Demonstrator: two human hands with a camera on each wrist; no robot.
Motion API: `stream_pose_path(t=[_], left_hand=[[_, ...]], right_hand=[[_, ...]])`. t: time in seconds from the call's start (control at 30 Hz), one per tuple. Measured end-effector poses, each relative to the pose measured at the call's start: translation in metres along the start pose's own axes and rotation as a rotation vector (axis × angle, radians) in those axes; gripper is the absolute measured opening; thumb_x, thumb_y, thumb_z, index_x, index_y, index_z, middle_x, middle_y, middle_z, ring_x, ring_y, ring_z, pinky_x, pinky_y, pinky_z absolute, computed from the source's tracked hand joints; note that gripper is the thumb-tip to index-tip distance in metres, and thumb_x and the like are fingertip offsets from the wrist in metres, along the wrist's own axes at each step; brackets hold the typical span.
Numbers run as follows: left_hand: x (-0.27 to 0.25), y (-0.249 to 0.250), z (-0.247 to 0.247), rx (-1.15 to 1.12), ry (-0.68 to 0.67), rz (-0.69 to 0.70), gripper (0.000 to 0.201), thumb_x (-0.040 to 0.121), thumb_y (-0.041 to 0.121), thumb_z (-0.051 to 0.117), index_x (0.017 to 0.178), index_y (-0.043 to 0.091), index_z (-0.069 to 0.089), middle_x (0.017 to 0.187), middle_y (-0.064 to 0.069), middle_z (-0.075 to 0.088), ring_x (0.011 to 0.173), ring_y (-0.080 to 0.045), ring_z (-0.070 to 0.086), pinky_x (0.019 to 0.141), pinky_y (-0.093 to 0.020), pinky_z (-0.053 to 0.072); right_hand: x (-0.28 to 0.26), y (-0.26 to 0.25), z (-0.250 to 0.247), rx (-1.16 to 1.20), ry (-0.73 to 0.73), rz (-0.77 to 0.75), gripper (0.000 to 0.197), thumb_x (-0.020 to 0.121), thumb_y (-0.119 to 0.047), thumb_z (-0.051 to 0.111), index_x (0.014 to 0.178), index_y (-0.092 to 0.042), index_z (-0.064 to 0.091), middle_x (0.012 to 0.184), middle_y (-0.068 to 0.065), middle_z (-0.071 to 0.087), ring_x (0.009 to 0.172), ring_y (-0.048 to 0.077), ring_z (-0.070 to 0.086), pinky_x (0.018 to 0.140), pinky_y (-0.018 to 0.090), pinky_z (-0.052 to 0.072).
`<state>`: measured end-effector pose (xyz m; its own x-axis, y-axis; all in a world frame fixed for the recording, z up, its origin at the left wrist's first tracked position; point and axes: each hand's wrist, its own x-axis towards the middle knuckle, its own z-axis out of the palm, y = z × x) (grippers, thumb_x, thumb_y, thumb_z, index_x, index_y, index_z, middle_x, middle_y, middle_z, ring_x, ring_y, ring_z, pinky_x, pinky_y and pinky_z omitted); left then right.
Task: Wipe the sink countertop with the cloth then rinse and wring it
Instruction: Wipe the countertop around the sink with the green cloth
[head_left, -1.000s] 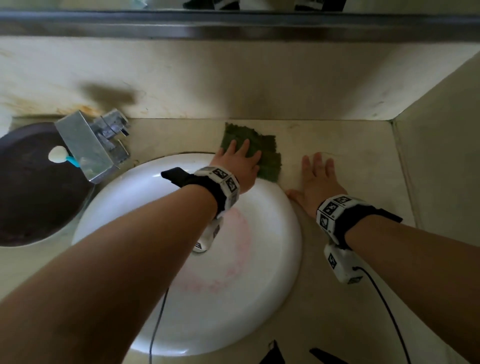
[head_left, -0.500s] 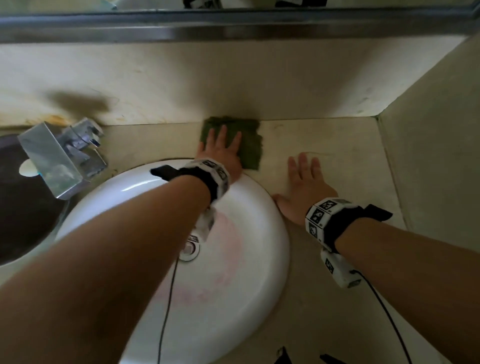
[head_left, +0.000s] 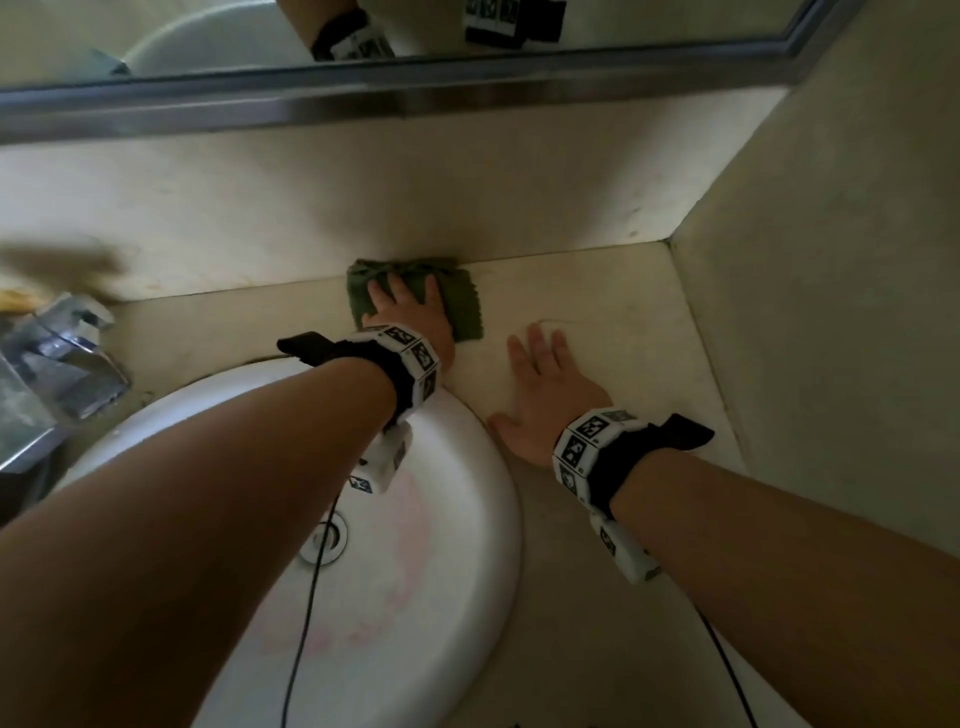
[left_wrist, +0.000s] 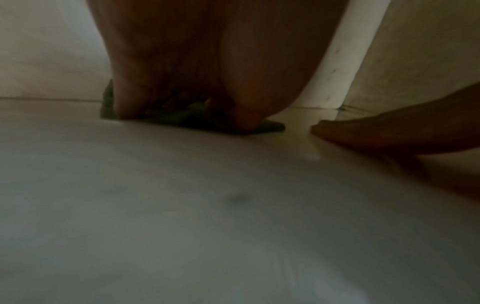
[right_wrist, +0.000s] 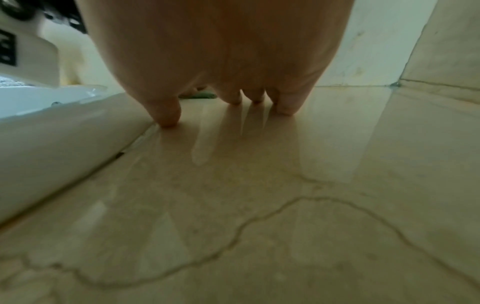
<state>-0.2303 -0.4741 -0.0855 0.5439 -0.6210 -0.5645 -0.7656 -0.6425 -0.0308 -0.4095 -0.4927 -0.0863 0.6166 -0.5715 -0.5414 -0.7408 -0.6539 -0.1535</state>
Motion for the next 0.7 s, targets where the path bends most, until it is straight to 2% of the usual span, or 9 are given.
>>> stream_pose_path(t=[0.13,0.2,0.33,0.4,0.5,0.57,0.63,0.7], left_hand=[[0.016,0.052,0.001,-0.046,-0.017,-0.081,0.081,0.097,0.043,0.044,0.152,0.024,-0.012,0.157,-0.021,-0.018,0.143,-0.046,-0.01,0.112,-0.061,0.014],[0.026,0.067,0.0,-0.029,-0.052,-0.137,0.09,0.093,0.048,0.051,0.152,0.023,-0.013,0.157,-0.023,-0.016,0.143,-0.048,-0.008,0.112,-0.062,0.012],[0.033,0.082,-0.008,0.027,-0.102,-0.168,0.104,0.085,0.047,0.063,0.153,0.022,-0.013,0.157,-0.026,-0.012,0.143,-0.048,-0.004,0.113,-0.062,0.011],[0.024,0.092,-0.013,0.041,-0.134,-0.125,0.106,0.085,0.046,0.065,0.152,0.024,-0.014,0.157,-0.024,-0.013,0.143,-0.049,-0.004,0.111,-0.064,0.013],[0.015,0.117,-0.017,-0.002,-0.128,-0.008,0.094,0.091,0.042,0.057,0.152,0.025,-0.013,0.157,-0.024,-0.016,0.142,-0.05,-0.007,0.109,-0.066,0.015],[0.015,0.132,-0.017,-0.033,-0.113,0.001,0.09,0.093,0.041,0.054,0.153,0.024,-0.011,0.157,-0.023,-0.015,0.143,-0.049,-0.007,0.111,-0.064,0.014],[0.012,0.149,-0.016,-0.029,-0.092,0.064,0.083,0.095,0.043,0.049,0.153,0.021,-0.006,0.157,-0.024,-0.01,0.143,-0.048,-0.003,0.112,-0.063,0.017],[0.007,0.165,-0.017,0.058,-0.061,0.204,0.08,0.095,0.044,0.048,0.154,0.021,-0.002,0.157,-0.025,-0.008,0.142,-0.051,-0.001,0.11,-0.064,0.022]], right_hand=[[-0.003,0.014,-0.002,-0.006,-0.02,-0.025,0.088,0.091,-0.054,0.041,0.152,-0.021,-0.013,0.159,0.0,-0.022,0.147,0.023,-0.017,0.12,0.045,0.015],[-0.01,0.02,0.002,0.013,-0.002,-0.021,0.085,0.093,-0.052,0.04,0.152,-0.02,-0.011,0.16,-0.001,-0.02,0.147,0.021,-0.015,0.12,0.042,0.015],[-0.019,0.036,0.007,0.061,0.055,0.064,0.08,0.095,-0.05,0.037,0.153,-0.021,-0.01,0.16,-0.002,-0.017,0.148,0.018,-0.013,0.119,0.038,0.017],[-0.02,0.045,0.003,0.06,0.062,0.078,0.079,0.095,-0.049,0.036,0.153,-0.021,-0.01,0.16,-0.001,-0.017,0.148,0.019,-0.012,0.118,0.038,0.017],[-0.02,0.054,-0.001,0.024,0.054,0.04,0.08,0.095,-0.049,0.035,0.152,-0.018,-0.011,0.16,0.002,-0.018,0.148,0.021,-0.012,0.118,0.037,0.016],[-0.017,0.057,0.001,0.015,0.045,0.024,0.082,0.094,-0.049,0.038,0.152,-0.016,-0.009,0.16,0.003,-0.017,0.148,0.022,-0.012,0.119,0.037,0.016],[-0.018,0.058,0.002,0.004,0.063,-0.003,0.081,0.092,-0.049,0.038,0.153,-0.015,-0.004,0.161,0.003,-0.012,0.148,0.023,-0.01,0.119,0.04,0.02],[-0.022,0.059,0.001,0.034,0.099,-0.022,0.077,0.091,-0.046,0.039,0.153,-0.017,0.006,0.161,0.002,-0.003,0.148,0.022,0.0,0.116,0.038,0.027]])
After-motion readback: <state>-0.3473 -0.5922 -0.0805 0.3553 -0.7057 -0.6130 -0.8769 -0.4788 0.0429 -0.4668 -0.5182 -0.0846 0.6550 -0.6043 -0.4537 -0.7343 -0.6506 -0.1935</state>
